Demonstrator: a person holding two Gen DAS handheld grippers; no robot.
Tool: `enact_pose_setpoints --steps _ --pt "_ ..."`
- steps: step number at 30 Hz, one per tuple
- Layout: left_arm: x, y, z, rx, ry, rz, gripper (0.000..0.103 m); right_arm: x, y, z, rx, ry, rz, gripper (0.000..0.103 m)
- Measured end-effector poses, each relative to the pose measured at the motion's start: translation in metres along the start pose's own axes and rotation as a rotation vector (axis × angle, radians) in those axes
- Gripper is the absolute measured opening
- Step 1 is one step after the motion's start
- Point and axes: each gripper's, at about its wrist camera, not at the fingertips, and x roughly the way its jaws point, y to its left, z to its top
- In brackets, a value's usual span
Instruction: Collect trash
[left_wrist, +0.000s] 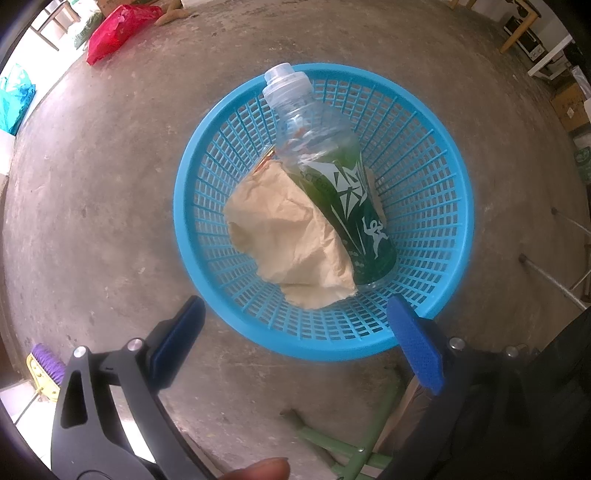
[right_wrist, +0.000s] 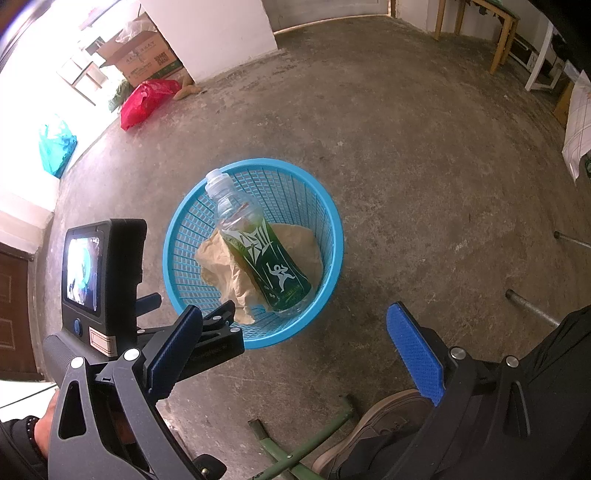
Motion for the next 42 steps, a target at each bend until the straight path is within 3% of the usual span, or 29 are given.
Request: enact_pose_setpoints --steps 42 --pt "-0.0036 -0.0032 0.0011 0.010 -0.004 -0.002 0.095 0.0012 -0.0021 -0.0006 0.004 -0.003 0.002 0.097"
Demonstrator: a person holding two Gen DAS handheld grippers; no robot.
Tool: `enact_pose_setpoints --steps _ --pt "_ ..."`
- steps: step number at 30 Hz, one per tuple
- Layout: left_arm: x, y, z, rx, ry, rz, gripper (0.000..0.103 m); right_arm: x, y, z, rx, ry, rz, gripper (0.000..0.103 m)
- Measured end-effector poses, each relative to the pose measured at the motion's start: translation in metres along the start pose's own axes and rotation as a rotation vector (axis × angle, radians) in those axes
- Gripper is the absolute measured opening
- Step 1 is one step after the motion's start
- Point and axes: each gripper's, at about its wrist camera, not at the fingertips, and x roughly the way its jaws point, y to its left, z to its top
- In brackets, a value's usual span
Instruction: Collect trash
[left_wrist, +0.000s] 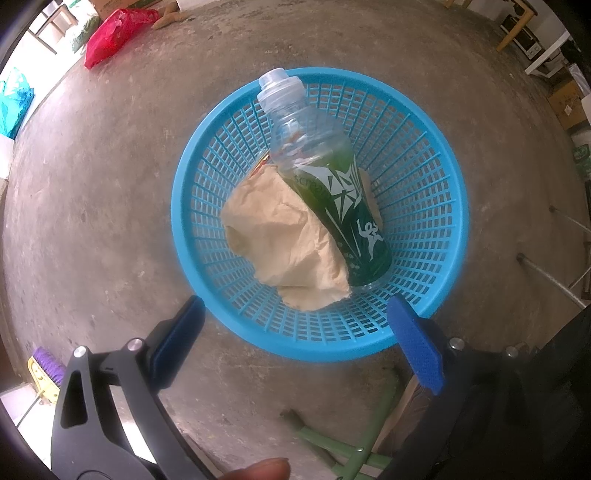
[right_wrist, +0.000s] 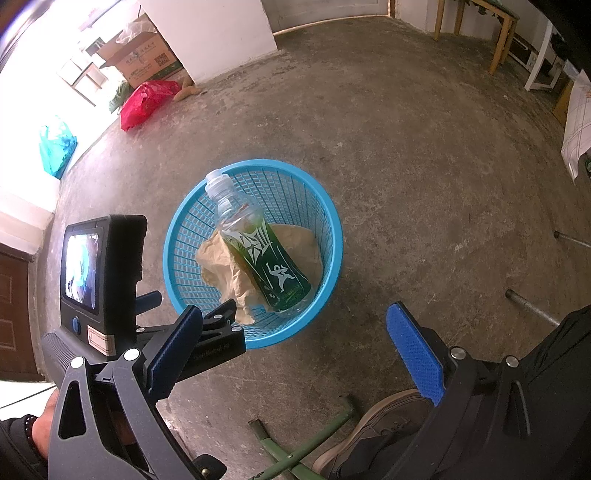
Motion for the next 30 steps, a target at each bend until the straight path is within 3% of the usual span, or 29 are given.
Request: enact_pose_setpoints --steps 30 --pt "-0.0011 -0.0019 -0.0017 0.006 -0.002 -0.004 0.095 -0.0001 0.0003 0.0001 -0.002 0.000 -0.001 0.097"
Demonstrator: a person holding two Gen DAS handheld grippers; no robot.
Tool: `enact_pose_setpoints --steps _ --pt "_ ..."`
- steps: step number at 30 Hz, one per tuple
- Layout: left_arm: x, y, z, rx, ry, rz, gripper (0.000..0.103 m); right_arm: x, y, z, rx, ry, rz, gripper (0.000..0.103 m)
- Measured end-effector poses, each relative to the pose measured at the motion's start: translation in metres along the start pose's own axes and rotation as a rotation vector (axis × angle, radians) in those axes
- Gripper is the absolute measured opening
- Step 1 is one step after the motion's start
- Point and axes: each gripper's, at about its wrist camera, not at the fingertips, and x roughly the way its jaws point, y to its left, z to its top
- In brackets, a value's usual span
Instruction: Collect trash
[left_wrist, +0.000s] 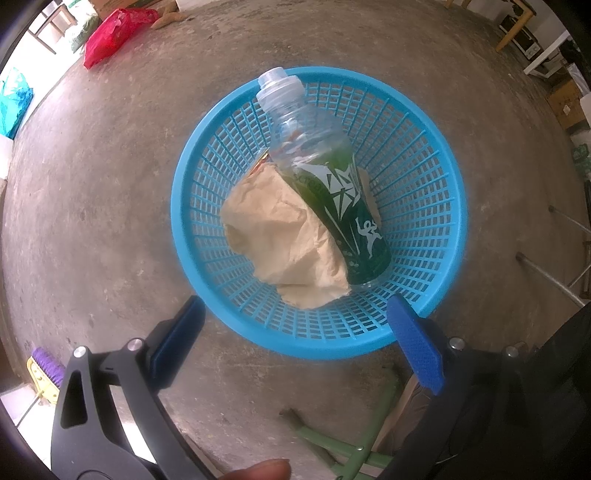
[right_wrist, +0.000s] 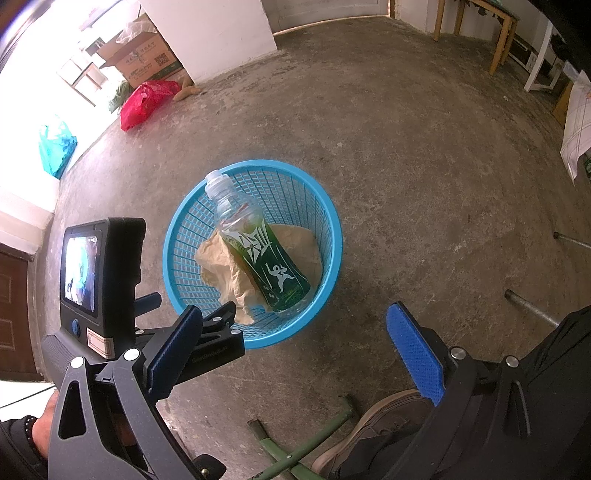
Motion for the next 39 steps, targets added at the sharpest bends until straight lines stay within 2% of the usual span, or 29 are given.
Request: enact_pose_setpoints --steps 23,39 --pt "0.009 0.003 -0.002 -0.015 0.020 -0.020 0.095 0.002 -0.003 -0.001 0.003 0.004 -0.001 0.097" --pt "0.019 -0.005 -0.002 0.007 0.060 -0.001 0.095 0.003 -0.005 -0.002 0.003 0.010 -0.003 0.097"
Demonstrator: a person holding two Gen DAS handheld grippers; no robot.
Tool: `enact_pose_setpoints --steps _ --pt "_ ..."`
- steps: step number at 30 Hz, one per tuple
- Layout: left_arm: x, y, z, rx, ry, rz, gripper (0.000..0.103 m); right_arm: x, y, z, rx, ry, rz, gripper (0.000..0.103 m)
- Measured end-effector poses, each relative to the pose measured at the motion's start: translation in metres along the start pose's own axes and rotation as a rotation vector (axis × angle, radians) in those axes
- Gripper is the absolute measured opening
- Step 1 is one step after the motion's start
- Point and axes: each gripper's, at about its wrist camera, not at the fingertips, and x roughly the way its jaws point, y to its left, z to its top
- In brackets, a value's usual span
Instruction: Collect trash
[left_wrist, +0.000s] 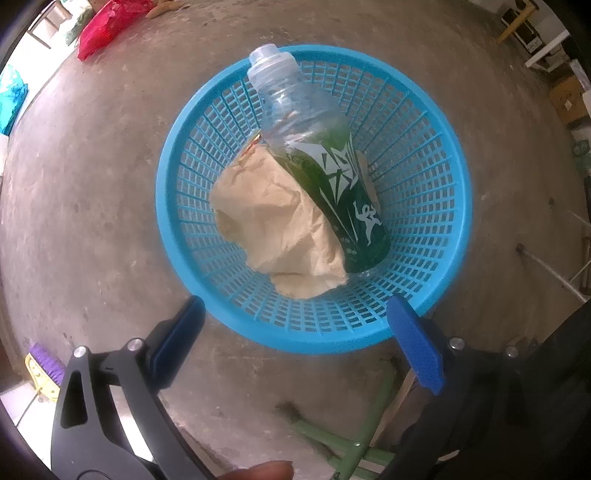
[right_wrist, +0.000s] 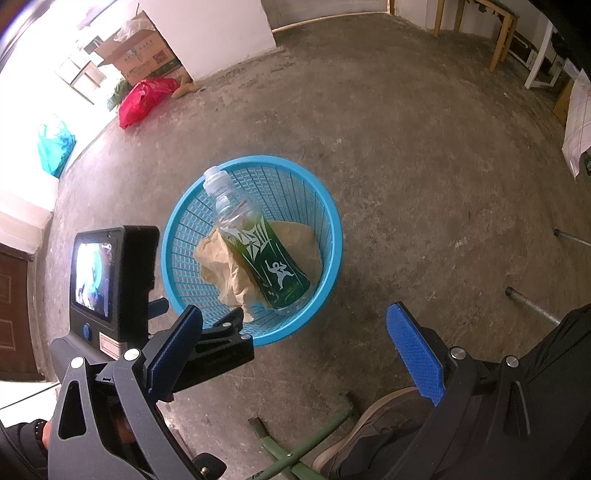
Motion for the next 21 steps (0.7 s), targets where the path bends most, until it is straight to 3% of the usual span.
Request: enact_pose_setpoints --steps 21 --pt "0.011 -0.003 0.000 0.001 -0.015 -0.014 0.095 0.000 0.003 0.001 0.000 0.002 -0.002 0.097"
